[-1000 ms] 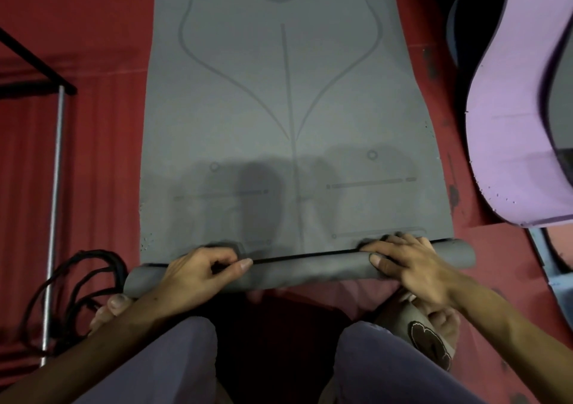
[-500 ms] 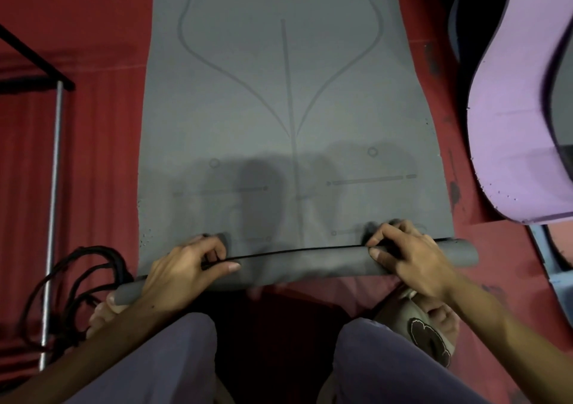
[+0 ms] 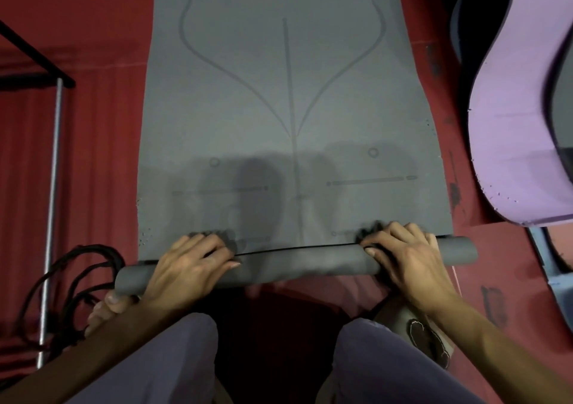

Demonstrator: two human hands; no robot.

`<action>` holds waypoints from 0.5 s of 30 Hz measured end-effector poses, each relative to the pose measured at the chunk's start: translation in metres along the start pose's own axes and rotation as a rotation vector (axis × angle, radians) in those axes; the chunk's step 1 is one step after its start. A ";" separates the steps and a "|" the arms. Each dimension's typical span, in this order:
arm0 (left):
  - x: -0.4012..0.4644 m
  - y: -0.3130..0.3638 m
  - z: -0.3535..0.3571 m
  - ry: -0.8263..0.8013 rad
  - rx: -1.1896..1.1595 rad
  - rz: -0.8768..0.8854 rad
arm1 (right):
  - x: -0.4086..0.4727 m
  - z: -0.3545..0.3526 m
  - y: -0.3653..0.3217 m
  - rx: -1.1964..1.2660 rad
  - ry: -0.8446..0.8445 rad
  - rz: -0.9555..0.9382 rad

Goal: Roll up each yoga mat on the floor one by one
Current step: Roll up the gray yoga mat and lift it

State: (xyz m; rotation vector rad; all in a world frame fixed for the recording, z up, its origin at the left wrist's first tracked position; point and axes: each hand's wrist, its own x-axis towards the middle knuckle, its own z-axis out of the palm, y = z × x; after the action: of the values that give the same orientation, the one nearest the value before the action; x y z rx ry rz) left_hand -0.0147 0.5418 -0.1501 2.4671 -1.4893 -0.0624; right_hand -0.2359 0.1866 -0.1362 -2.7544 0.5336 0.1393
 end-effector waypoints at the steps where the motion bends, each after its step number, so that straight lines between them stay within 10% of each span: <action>1: 0.000 -0.002 0.000 0.023 0.012 0.035 | -0.001 -0.001 -0.002 -0.026 0.025 -0.007; 15: -0.004 -0.011 -0.009 -0.127 -0.101 -0.022 | -0.013 -0.014 0.002 -0.171 -0.070 -0.143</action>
State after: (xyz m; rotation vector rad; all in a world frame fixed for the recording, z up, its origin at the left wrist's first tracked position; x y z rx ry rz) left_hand -0.0054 0.5516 -0.1445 2.4390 -1.4699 -0.2964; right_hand -0.2481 0.1848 -0.1215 -2.9296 0.3182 0.2567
